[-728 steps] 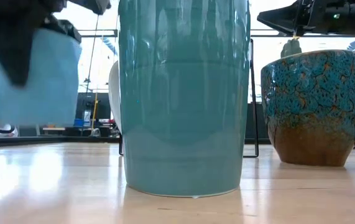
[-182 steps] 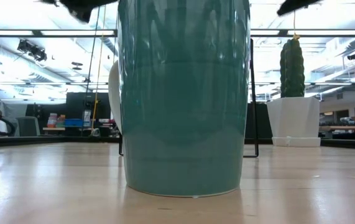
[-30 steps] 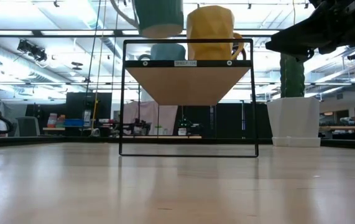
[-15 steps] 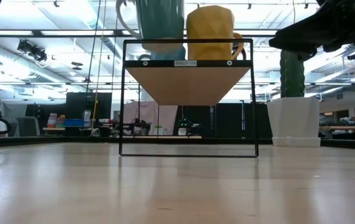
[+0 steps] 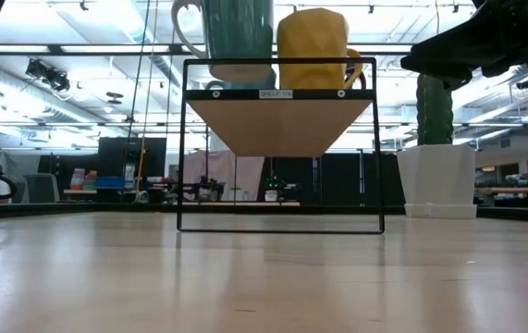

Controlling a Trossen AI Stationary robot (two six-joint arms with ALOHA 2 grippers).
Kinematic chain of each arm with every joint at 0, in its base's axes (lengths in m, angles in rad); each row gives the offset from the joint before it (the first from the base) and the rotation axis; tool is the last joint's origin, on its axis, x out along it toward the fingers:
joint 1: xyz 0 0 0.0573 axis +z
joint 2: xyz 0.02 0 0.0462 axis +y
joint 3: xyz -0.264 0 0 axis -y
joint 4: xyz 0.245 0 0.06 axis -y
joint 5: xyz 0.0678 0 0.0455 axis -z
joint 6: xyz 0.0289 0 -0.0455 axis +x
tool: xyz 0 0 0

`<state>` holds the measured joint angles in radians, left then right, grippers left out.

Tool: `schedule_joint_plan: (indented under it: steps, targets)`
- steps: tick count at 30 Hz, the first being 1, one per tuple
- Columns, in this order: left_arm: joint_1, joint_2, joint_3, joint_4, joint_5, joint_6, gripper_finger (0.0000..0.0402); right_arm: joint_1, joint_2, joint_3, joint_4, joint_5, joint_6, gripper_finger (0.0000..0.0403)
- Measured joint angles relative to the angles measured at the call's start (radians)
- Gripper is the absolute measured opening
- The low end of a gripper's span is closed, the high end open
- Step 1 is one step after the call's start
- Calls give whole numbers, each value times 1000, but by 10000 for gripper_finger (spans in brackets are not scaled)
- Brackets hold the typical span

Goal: Place coffee mugs
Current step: Put the light green mug on the shelf

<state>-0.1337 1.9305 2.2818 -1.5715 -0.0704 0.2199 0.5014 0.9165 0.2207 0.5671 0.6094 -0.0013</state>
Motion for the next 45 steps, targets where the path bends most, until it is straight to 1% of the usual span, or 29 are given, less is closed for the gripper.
schedule_joint_plan:
  steps: [5,10,14,24,29,34,38,41,45]
  targets:
    - [0,-1,-9,4,-3,-7,40,0,0,0,0,0,2,158]
    - [2,2,-117,-3,-2,-16,40,0,0,0,2,0,2,158]
    - [2,-3,-157,16,-14,9,40,0,0,0,9,0,2,158]
    - [20,-4,-161,20,-13,28,41,0,0,0,8,0,1,158]
    - [20,-1,-162,57,-20,55,41,0,0,0,8,1,0,158]
    - [31,-1,-162,58,-33,49,41,0,0,0,8,2,-1,158]
    - [53,0,-163,66,-42,16,42,0,0,0,8,2,-1,158]
    - [62,0,-163,72,-43,12,52,0,0,0,8,2,-1,158]
    - [66,0,-163,94,-48,12,85,0,0,0,8,2,-1,158]
